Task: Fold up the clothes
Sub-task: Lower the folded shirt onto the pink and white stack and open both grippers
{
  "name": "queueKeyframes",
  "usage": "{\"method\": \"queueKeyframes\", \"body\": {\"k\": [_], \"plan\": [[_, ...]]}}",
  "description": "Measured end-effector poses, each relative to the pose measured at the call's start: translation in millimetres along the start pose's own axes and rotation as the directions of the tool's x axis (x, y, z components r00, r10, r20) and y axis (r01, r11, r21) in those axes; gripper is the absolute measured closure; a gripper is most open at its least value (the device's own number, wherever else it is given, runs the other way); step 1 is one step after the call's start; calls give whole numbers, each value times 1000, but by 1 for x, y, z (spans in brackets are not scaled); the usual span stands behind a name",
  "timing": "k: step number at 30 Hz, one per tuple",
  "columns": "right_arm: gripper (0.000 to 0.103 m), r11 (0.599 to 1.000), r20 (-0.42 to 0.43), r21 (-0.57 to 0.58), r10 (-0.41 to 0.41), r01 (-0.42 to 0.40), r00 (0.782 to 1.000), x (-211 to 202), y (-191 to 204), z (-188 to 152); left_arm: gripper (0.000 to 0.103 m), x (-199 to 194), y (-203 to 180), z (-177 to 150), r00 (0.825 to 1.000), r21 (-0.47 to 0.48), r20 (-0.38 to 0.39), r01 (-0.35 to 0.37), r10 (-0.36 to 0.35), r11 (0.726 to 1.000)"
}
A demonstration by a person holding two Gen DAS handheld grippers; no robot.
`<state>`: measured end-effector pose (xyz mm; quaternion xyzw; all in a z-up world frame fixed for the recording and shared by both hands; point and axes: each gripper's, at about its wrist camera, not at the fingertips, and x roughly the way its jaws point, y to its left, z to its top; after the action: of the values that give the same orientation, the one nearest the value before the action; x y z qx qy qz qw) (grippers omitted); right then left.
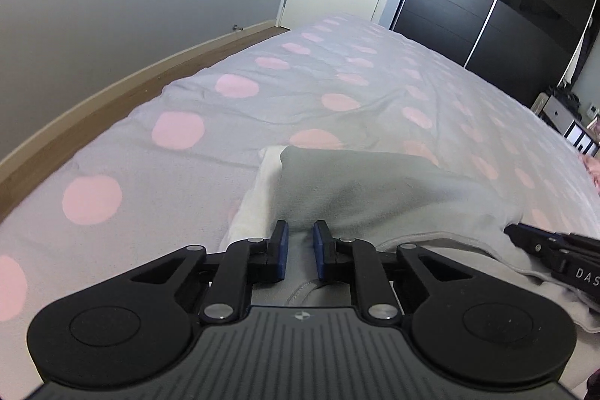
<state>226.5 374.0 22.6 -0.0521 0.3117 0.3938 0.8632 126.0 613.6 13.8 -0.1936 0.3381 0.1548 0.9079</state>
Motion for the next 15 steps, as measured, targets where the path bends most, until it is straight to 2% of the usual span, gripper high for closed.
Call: {"method": "queueKeyframes", "body": {"k": [4,8,12,15], "plan": [[82,1000,0,-17,17,-17,1000,-9,-4,2,89,-9,-8,4,1000,25,6,-15,15,1000],[78,999,43,12,43,-43,998,-41,-15,10,86,-48,-21,9,995,47,104,-1,-4,999],[78,996,120,-53,81,-75,989,-89,-7,0,82,-93,-38,-1,981,143,191,-55,27,988],[79,991,150,-102,98,-83,984,-119,4,-17,82,-115,-42,-20,975,178,210,-104,66,979]]}}
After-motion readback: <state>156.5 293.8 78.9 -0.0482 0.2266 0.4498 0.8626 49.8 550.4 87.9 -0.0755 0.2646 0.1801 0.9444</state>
